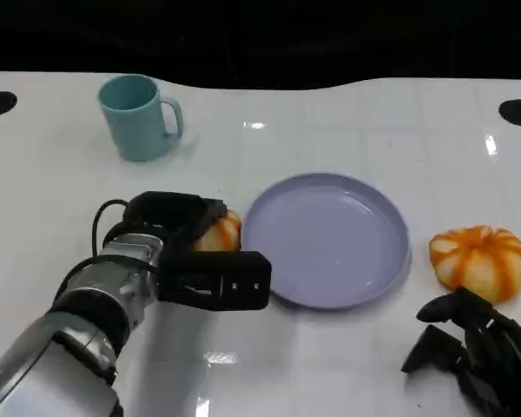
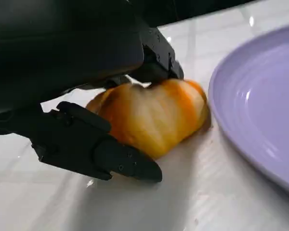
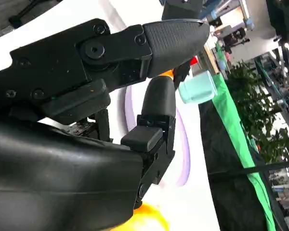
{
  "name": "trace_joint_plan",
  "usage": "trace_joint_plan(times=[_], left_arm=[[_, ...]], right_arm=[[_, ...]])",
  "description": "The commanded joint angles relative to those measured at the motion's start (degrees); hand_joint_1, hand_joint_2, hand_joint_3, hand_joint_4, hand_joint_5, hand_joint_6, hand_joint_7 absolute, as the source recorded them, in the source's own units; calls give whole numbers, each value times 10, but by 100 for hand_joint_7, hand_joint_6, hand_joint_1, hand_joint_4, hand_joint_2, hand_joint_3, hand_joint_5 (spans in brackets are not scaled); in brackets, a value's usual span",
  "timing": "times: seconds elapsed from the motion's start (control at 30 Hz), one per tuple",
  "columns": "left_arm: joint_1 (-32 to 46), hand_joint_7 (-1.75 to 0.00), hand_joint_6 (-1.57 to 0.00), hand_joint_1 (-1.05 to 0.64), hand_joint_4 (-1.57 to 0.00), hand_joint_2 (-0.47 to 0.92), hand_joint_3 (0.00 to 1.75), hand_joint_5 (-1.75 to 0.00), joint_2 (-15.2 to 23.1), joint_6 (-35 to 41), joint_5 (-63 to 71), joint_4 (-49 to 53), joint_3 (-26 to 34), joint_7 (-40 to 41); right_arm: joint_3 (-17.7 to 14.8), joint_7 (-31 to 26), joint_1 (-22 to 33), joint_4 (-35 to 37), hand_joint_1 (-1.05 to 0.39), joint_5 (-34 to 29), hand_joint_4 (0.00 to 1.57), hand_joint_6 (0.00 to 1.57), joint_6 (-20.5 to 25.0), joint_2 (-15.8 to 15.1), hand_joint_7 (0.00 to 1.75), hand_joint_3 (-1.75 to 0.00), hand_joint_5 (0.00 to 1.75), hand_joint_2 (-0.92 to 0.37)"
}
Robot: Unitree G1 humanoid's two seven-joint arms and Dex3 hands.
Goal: Grasp the bread from the table and place it into the plate.
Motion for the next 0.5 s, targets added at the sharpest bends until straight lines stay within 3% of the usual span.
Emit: trace_joint_plan(times=[0.03, 0.07, 0.1, 0.17, 0.23, 0.47, 0.5], left_arm=[[9, -10, -124, -27, -83, 92, 9, -153, 10, -9, -12, 12, 6, 30], [9, -55, -112, -24, -79, 92, 21, -163, 11, -8, -11, 12, 4, 37], [8, -125, -80, -24, -78, 92, 30, -170, 12, -8, -10, 13, 3, 42], [8, -164, -63, -23, -77, 92, 35, -174, 12, -9, -9, 13, 1, 47], [6, -159, -57, -24, -76, 92, 35, -174, 17, -21, -16, 11, 8, 57], [-8, -174, -51, -23, -77, 92, 34, -175, 11, 10, -49, 5, 45, 91], [-9, -156, -55, -20, -79, 92, 34, -175, 10, 13, -55, 2, 52, 98]], right_arm=[[-4, -3, 7, -6, -55, 3, 66, 60, -4, -8, 121, -23, 152, -92], [-5, 2, 6, -4, -55, 6, 65, 59, -3, -10, 122, -25, 153, -92], [-6, 6, 5, -3, -54, 9, 64, 58, -2, -11, 123, -26, 154, -92], [-7, 10, 4, 0, -53, 11, 63, 57, -3, -12, 123, -27, 154, -92], [-9, 8, 4, -1, -53, 13, 63, 58, 2, -12, 121, -25, 154, -92], [-6, 14, -1, 12, -52, 9, 64, 60, -10, -14, 119, -27, 153, -92], [-6, 11, -1, 13, -53, 6, 64, 60, -14, -13, 119, -27, 153, -92]])
